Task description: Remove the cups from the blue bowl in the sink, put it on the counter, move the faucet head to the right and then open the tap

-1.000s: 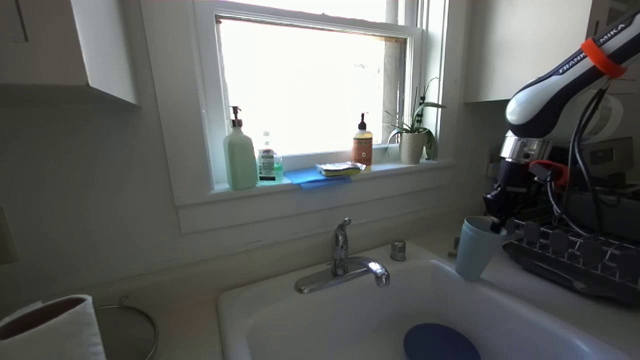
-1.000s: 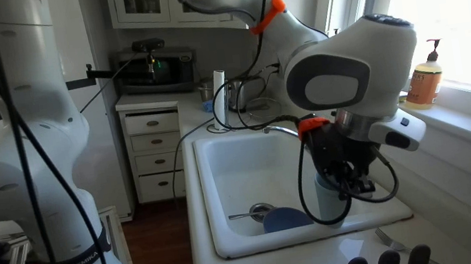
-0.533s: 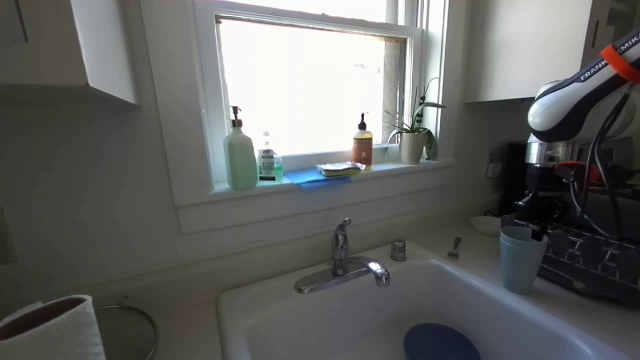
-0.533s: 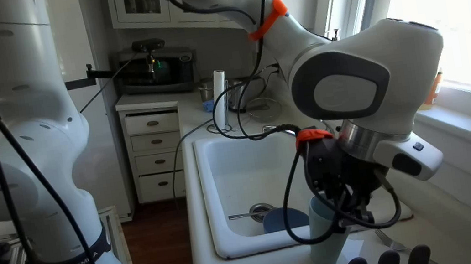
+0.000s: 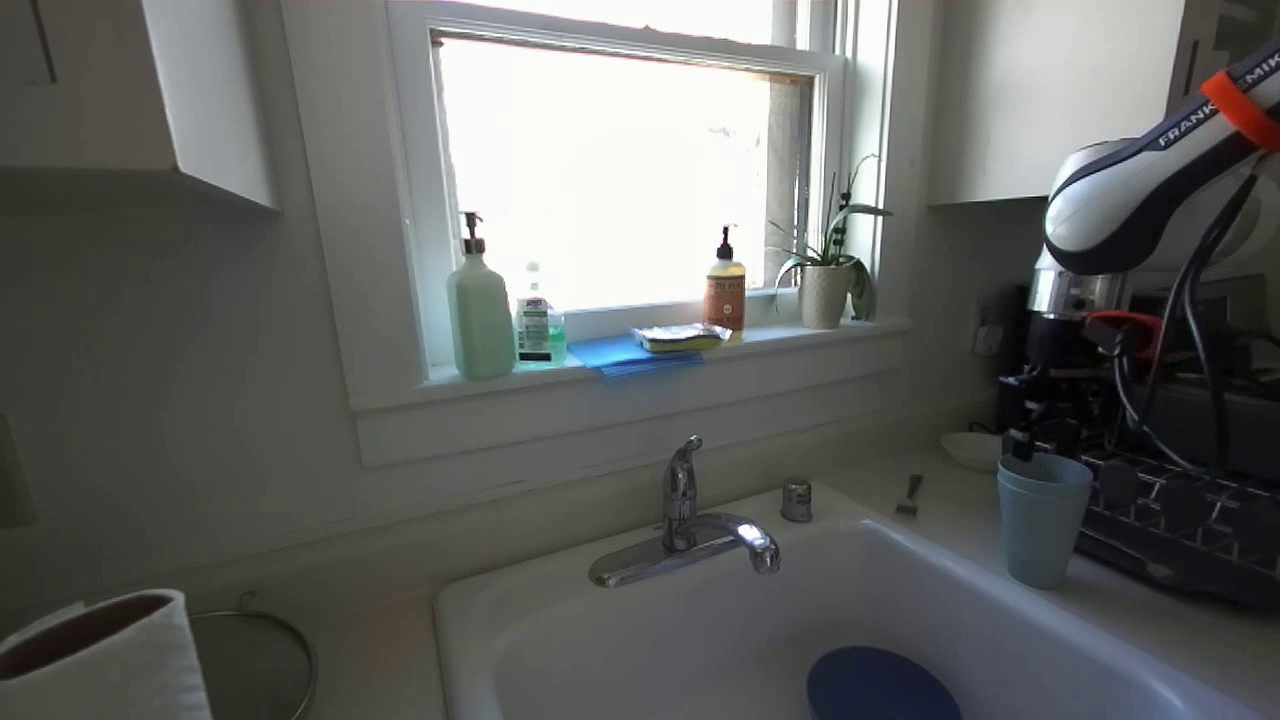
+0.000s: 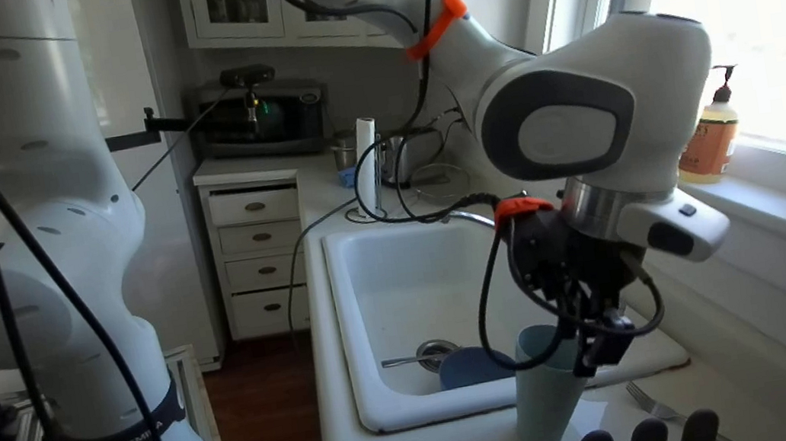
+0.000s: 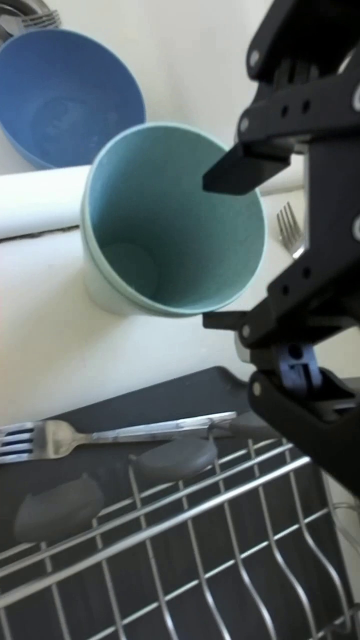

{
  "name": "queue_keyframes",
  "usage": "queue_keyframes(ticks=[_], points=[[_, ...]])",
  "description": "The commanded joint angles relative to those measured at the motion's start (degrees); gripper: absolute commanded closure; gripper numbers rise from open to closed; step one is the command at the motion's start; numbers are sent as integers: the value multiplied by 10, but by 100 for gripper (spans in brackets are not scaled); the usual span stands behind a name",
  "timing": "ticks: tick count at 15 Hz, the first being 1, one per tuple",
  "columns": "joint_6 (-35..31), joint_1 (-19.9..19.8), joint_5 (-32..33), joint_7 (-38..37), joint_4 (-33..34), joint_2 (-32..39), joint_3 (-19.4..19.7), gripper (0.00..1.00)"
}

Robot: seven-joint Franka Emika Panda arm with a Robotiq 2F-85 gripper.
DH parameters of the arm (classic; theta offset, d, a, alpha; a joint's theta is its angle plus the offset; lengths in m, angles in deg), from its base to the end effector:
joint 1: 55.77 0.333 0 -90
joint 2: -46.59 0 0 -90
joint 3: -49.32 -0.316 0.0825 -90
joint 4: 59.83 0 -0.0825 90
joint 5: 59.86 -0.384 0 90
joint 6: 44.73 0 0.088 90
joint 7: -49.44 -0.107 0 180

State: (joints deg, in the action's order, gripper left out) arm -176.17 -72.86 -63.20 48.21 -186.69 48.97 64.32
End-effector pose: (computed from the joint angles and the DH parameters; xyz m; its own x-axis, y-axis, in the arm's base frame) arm 0.4560 -0.2839 0.3635 0.8136 -0.5802 0.0386 -0.5792 -0.8144 -0.0353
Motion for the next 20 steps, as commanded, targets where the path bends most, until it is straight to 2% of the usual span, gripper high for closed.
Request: queue_keyframes(ticks=[1,3,6,9,10,16,20], points=[[-29,26,33,-11,-8,-36,-14,7],[-34,41,30,-5,3,-37,-26,0],[-59,67,-2,14,18,-27,-49,0],[-89,97,-64,33,36,1,-77,0],[-72,85,-25,10,19,-21,-66,0],[-74,85,-29,9,20,-17,-65,0],[-127,109,-239,119,32,2,-95,0]])
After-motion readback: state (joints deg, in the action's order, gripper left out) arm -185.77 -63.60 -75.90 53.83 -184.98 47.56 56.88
